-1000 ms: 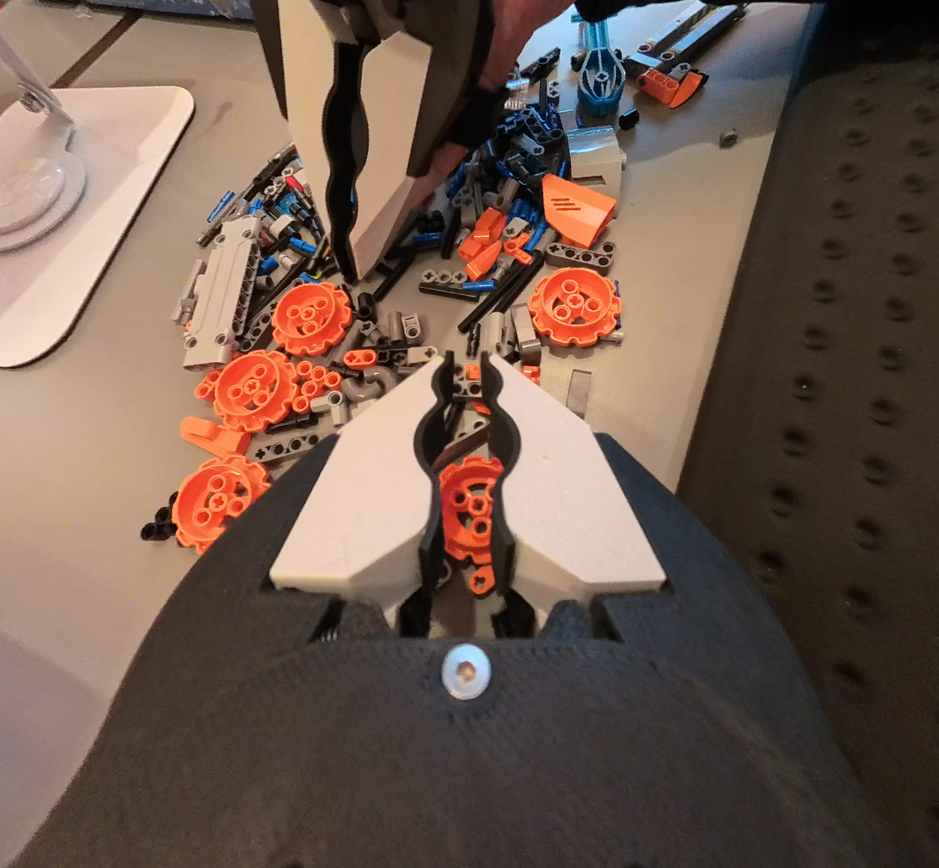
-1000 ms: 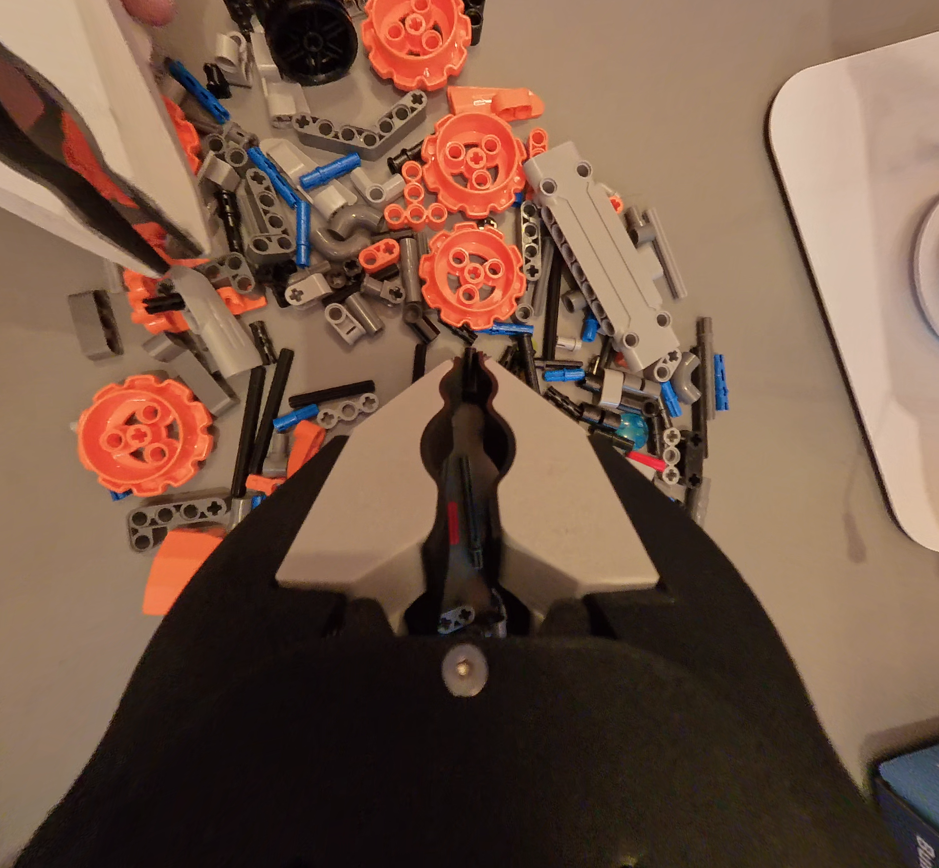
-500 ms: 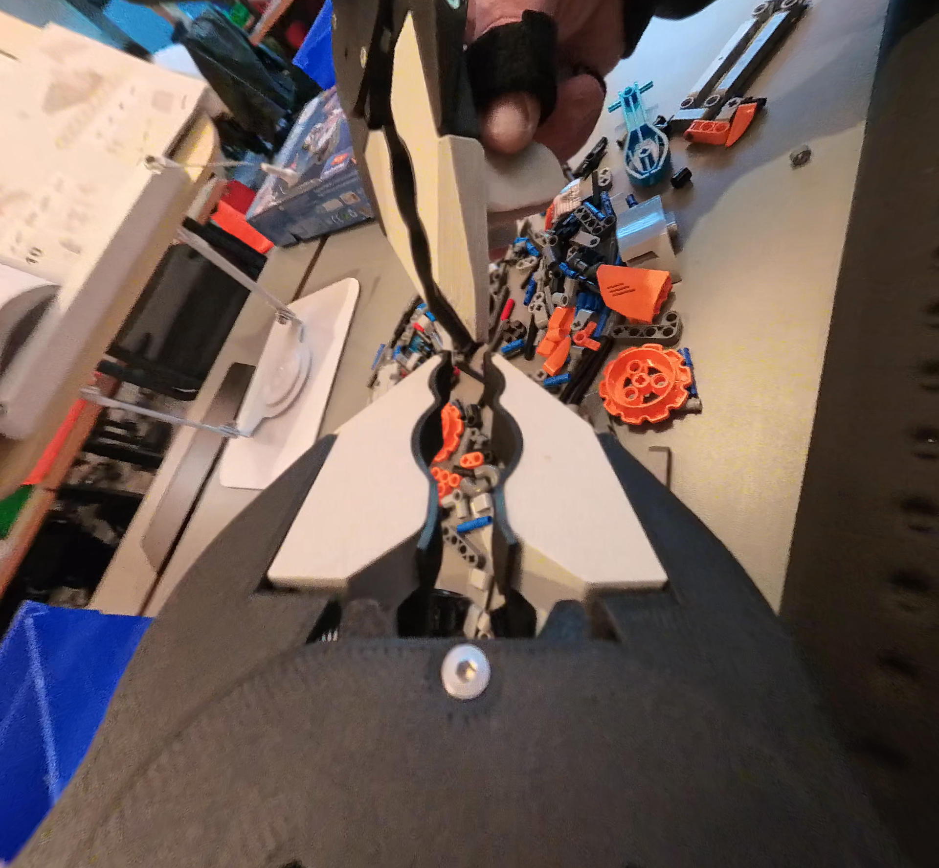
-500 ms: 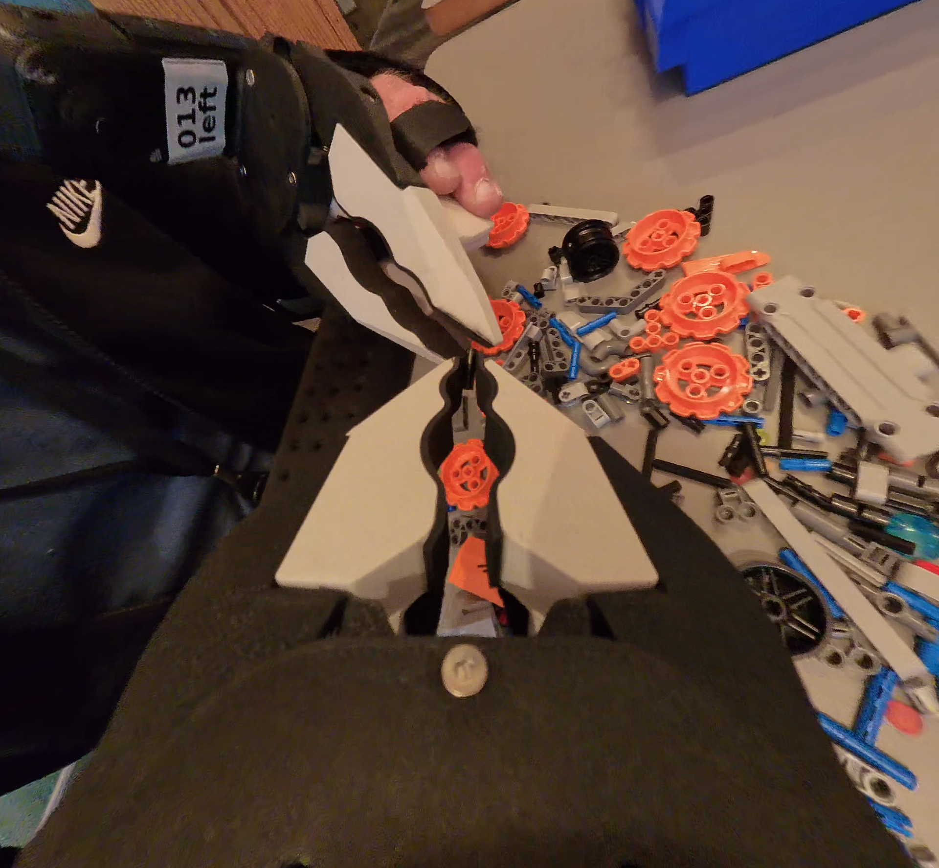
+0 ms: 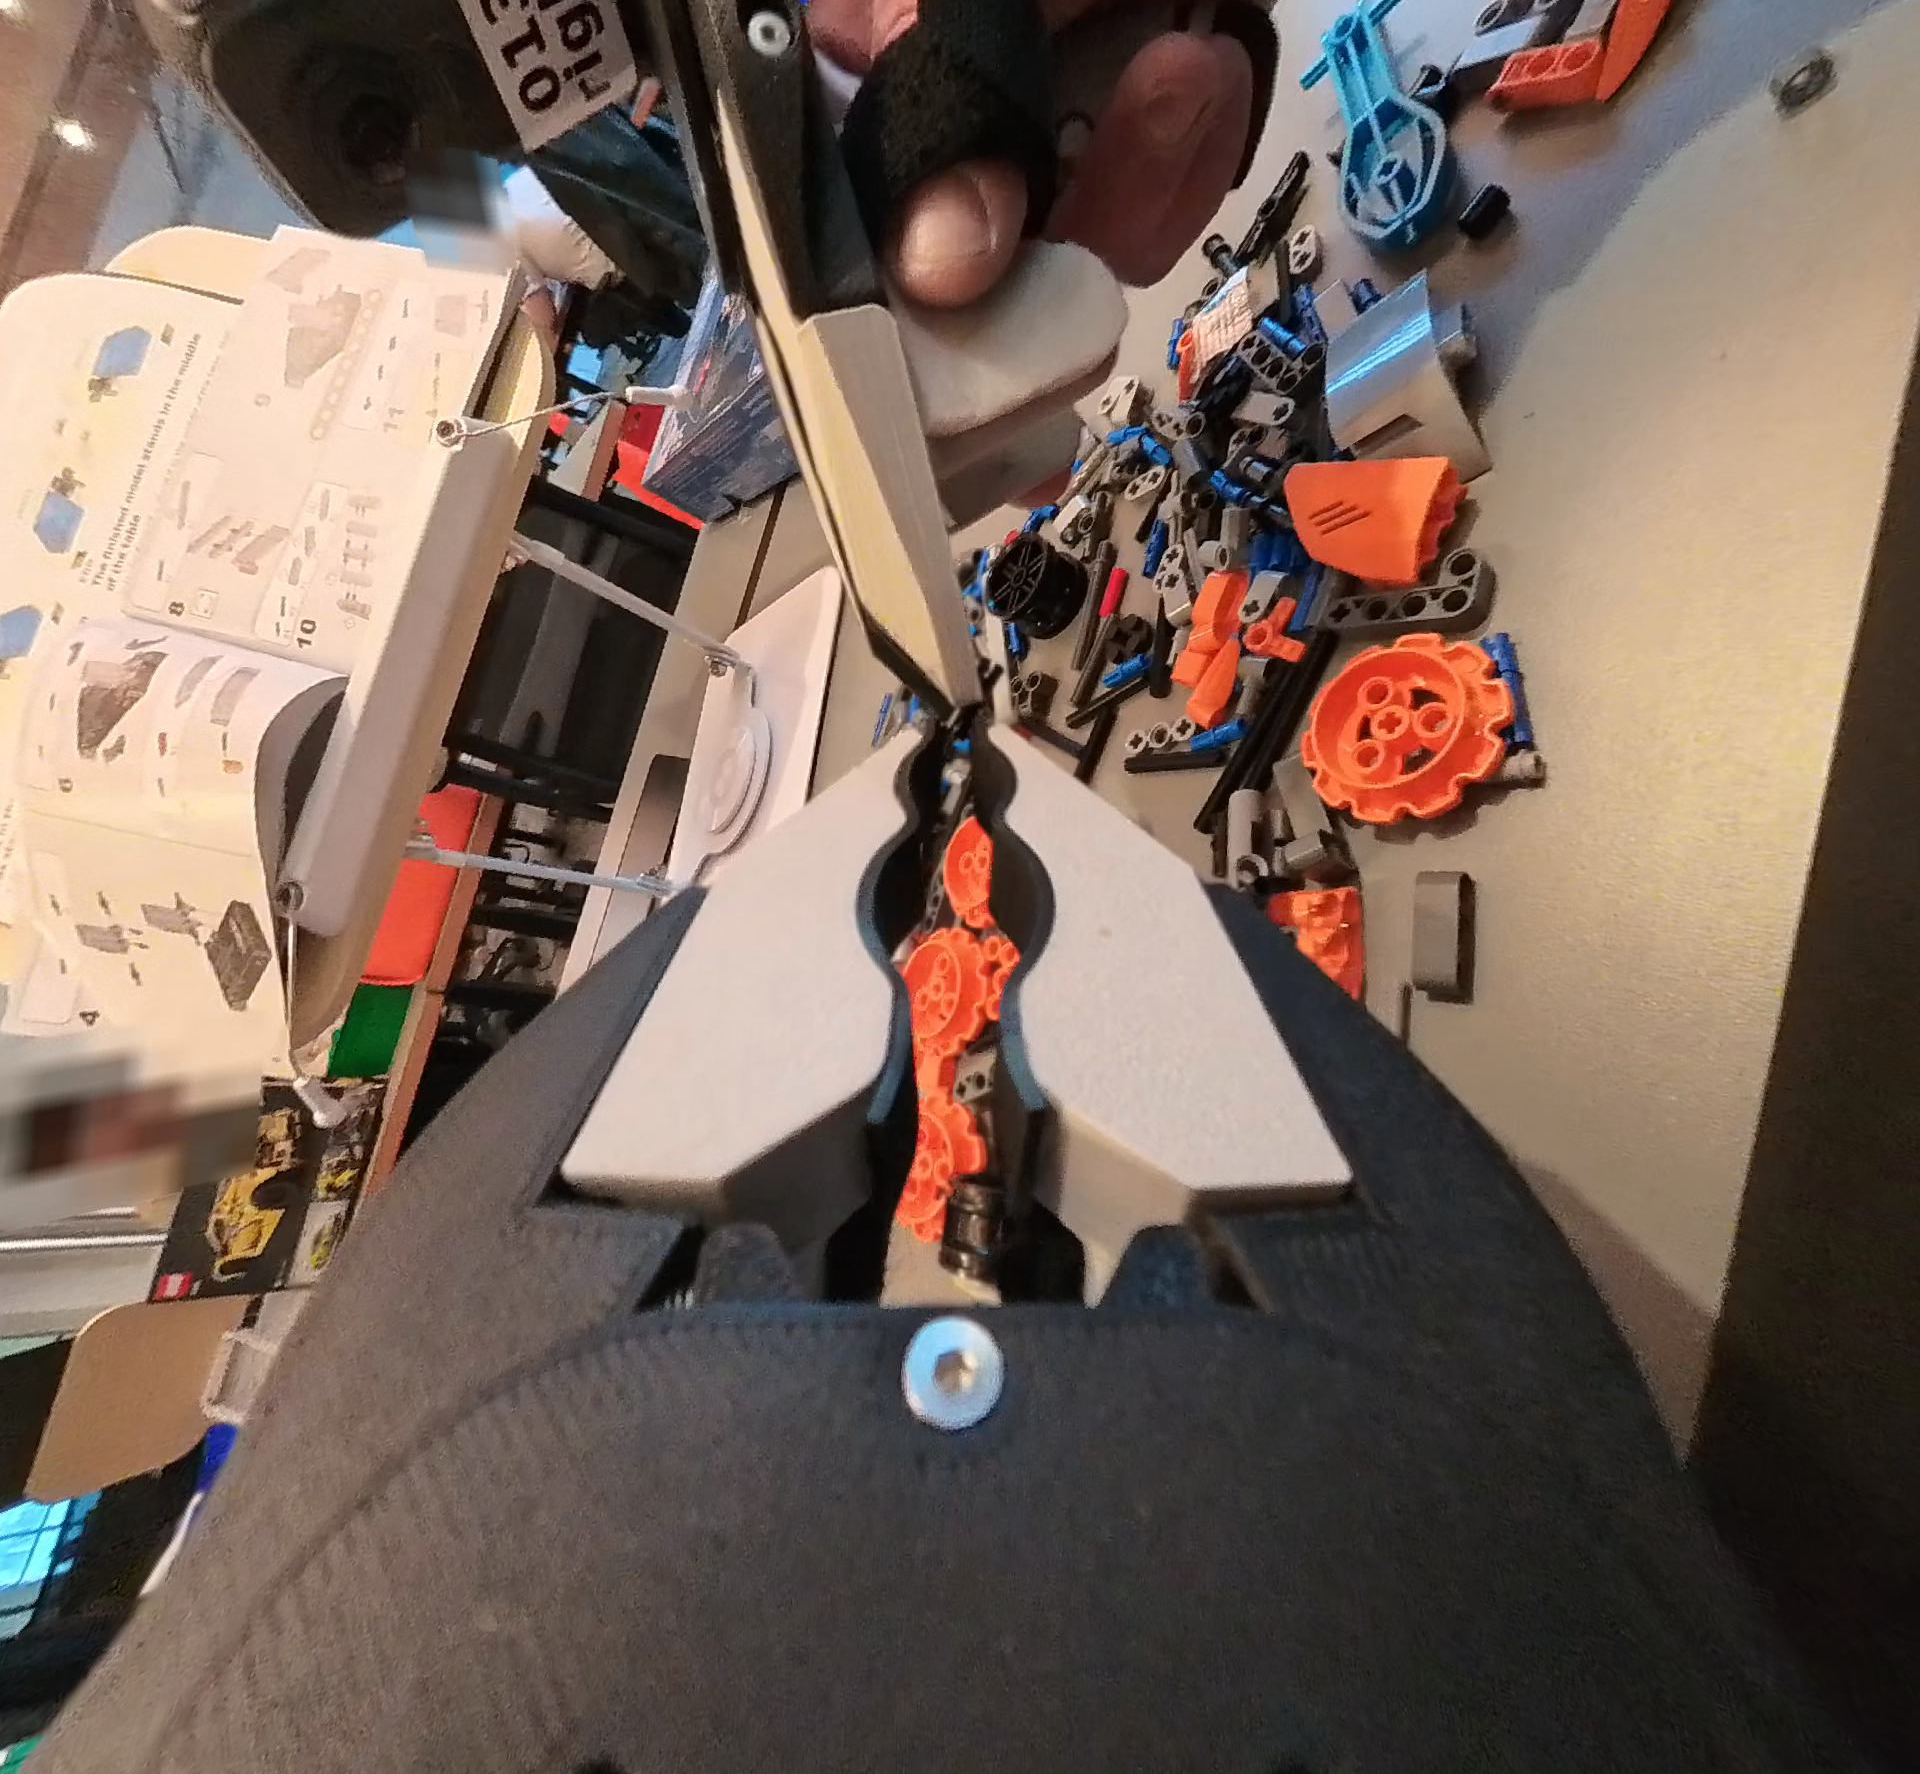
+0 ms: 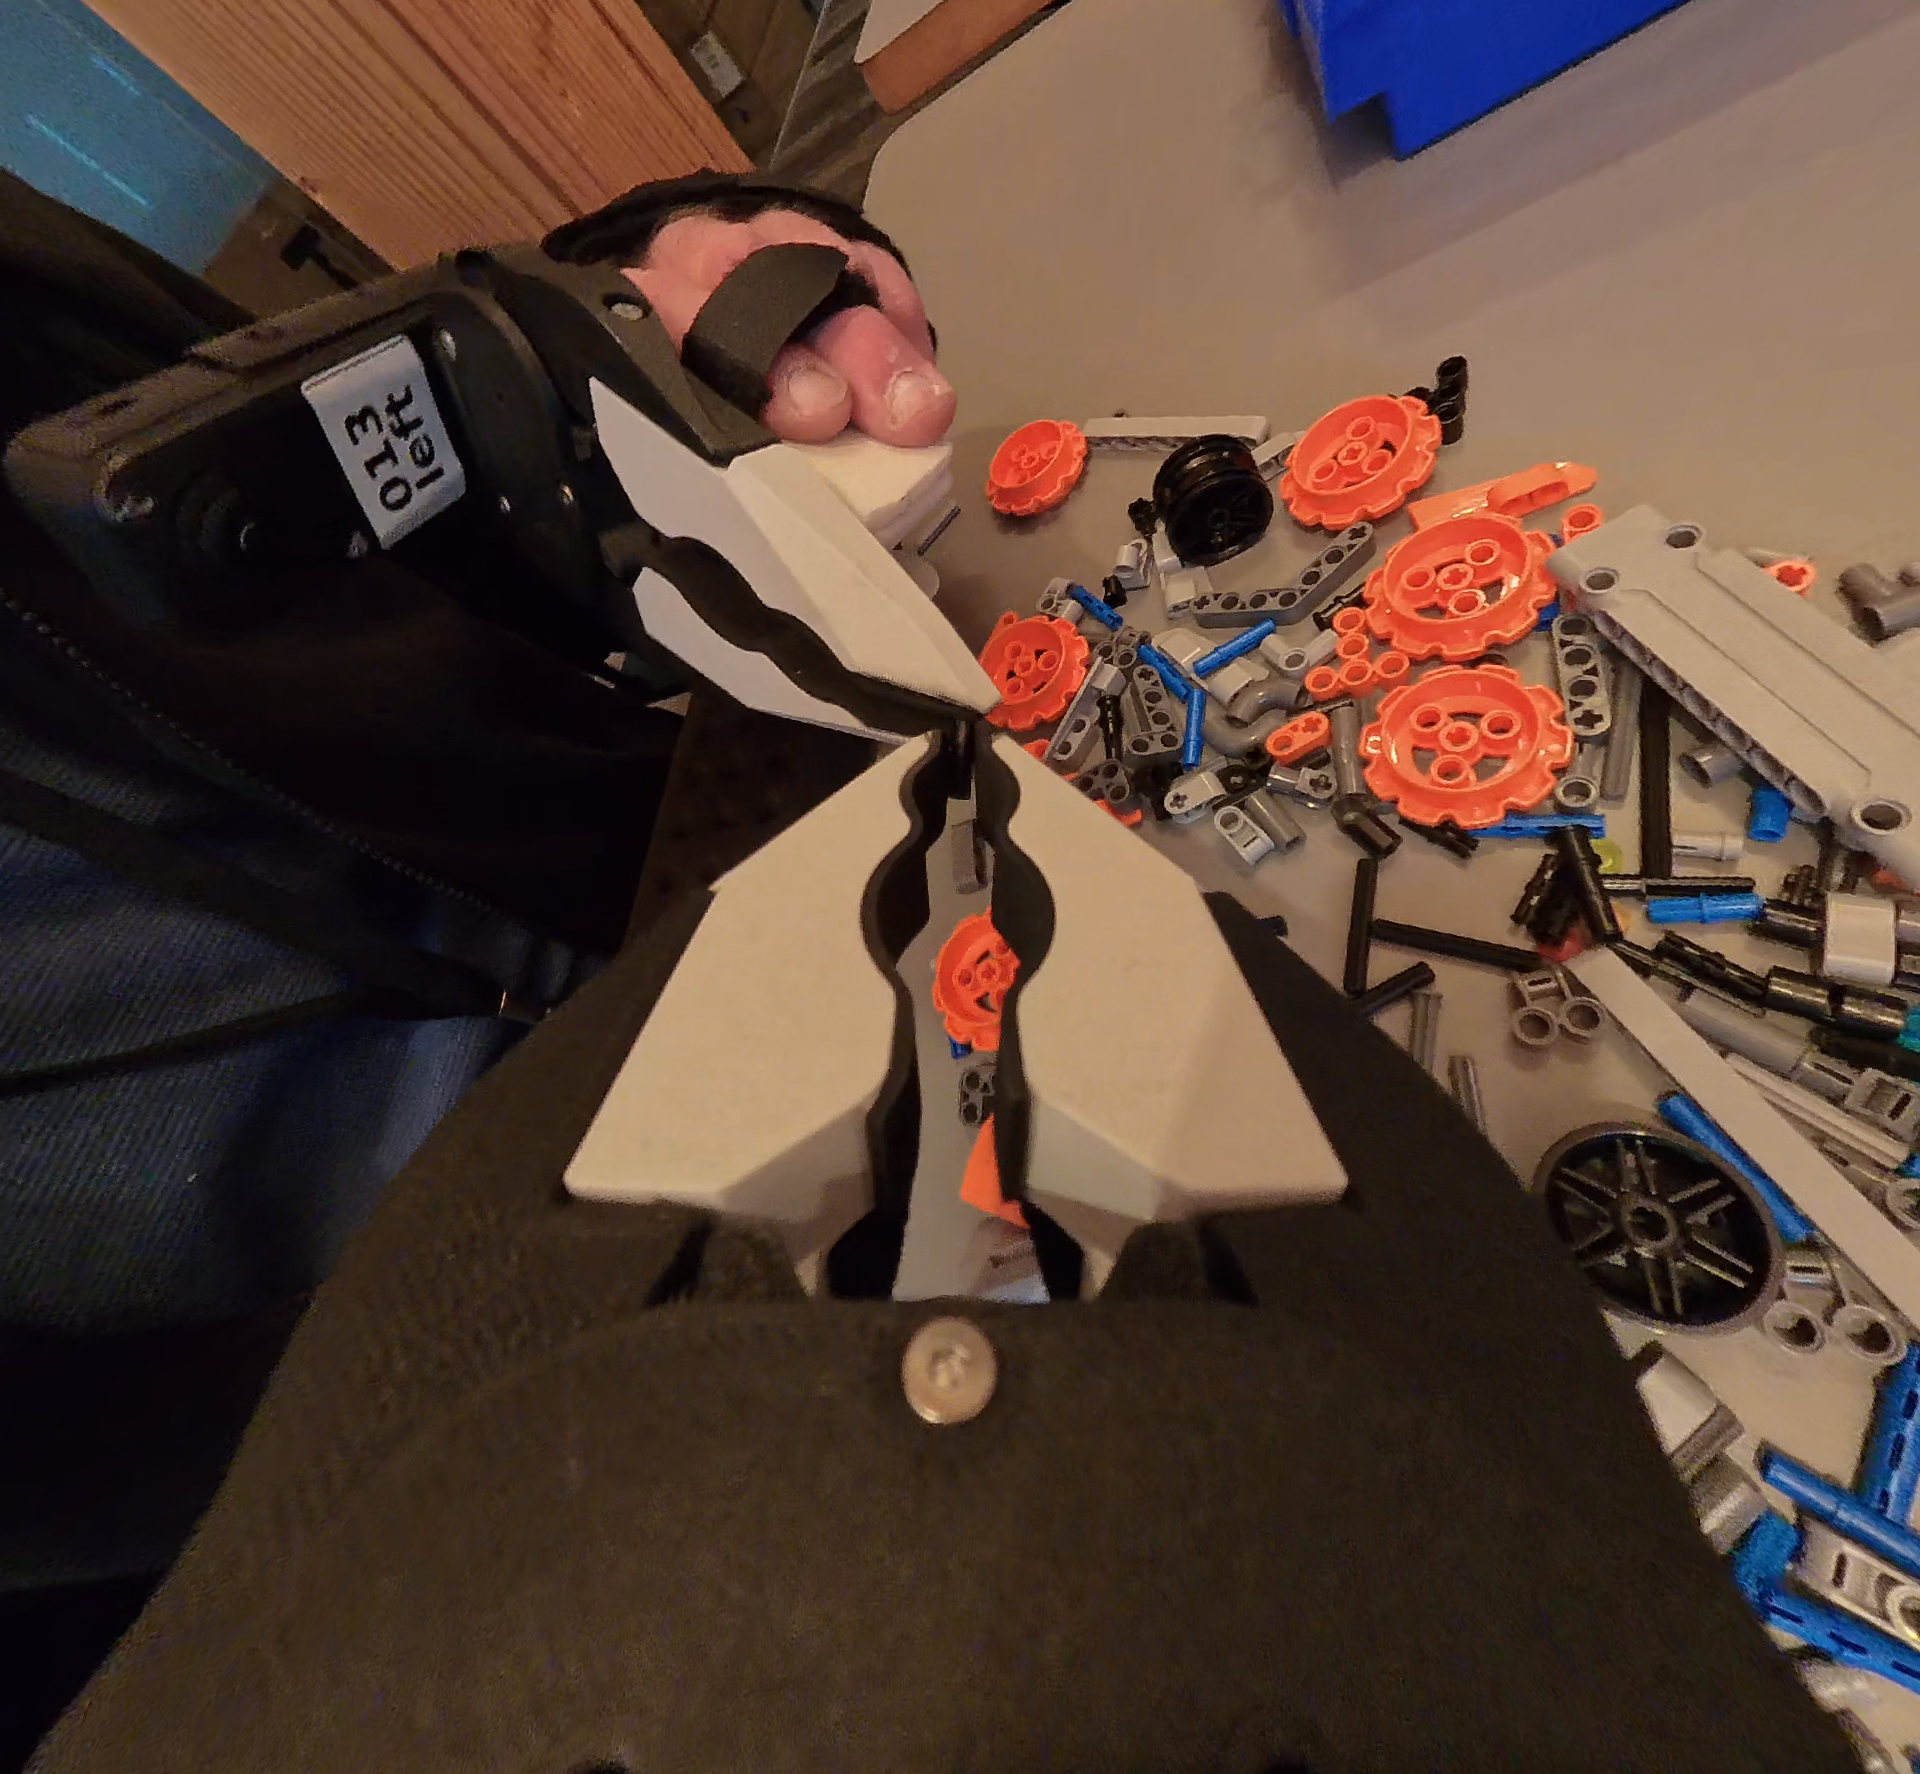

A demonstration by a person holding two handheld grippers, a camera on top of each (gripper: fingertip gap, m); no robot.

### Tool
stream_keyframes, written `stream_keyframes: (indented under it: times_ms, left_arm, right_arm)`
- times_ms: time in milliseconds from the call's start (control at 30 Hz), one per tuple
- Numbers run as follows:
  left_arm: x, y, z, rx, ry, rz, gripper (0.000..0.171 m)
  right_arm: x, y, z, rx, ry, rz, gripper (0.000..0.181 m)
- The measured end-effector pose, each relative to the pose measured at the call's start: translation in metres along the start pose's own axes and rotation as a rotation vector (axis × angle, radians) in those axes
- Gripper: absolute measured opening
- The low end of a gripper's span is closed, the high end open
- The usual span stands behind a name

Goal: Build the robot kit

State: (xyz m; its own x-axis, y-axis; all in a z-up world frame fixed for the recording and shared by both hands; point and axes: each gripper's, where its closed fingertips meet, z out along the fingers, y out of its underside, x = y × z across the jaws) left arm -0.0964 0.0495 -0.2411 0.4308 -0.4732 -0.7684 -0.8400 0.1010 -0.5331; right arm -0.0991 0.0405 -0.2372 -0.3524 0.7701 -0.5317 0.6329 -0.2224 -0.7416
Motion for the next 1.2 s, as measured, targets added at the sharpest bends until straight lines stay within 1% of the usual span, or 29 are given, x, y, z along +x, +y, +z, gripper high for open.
stream_keyframes:
  times_ms: [200, 333, 400, 500, 567, 667, 767, 867, 1033, 1200]
  left_arm:
    - [-0.012, 0.007, 0.0, -0.046, -0.042, -0.068, 0.0]
    - [-0.018, 0.005, 0.0, -0.036, -0.05, -0.126, 0.0]
    - [-0.02, 0.003, -0.001, -0.014, -0.042, -0.18, 0.0]
    - [-0.021, 0.002, -0.001, -0.001, -0.031, -0.224, 0.0]
    - [-0.026, 0.002, -0.003, 0.017, -0.031, -0.276, 0.0]
    - [-0.028, -0.002, -0.004, 0.047, -0.014, -0.316, 0.0]
    - [-0.028, -0.003, -0.003, 0.048, -0.009, -0.336, 0.0]
    - [-0.031, -0.005, -0.004, 0.069, 0.004, -0.395, 0.0]
    - [-0.031, -0.006, -0.003, 0.068, 0.008, -0.399, 0.0]
    - [-0.032, -0.005, -0.003, 0.064, -0.005, -0.401, 0.0]
  right_arm:
    - [0.005, -0.015, -0.001, 0.075, 0.094, -0.026, 0.002]
    - [0.008, -0.023, -0.004, 0.135, 0.153, -0.074, 0.007]
    - [0.007, -0.026, -0.007, 0.161, 0.161, -0.092, 0.009]
    - [0.006, -0.027, -0.011, 0.173, 0.192, -0.141, 0.007]
    - [0.006, -0.025, -0.013, 0.157, 0.215, -0.167, 0.008]
    - [0.001, -0.032, -0.018, 0.206, 0.198, -0.182, 0.008]
    - [0.0, -0.032, -0.016, 0.208, 0.199, -0.19, 0.005]
    - [0.0, -0.032, -0.013, 0.21, 0.205, -0.196, 0.005]
    - [-0.002, -0.036, -0.013, 0.252, 0.194, -0.19, 0.003]
    - [-0.001, -0.036, -0.013, 0.251, 0.205, -0.185, 0.002]
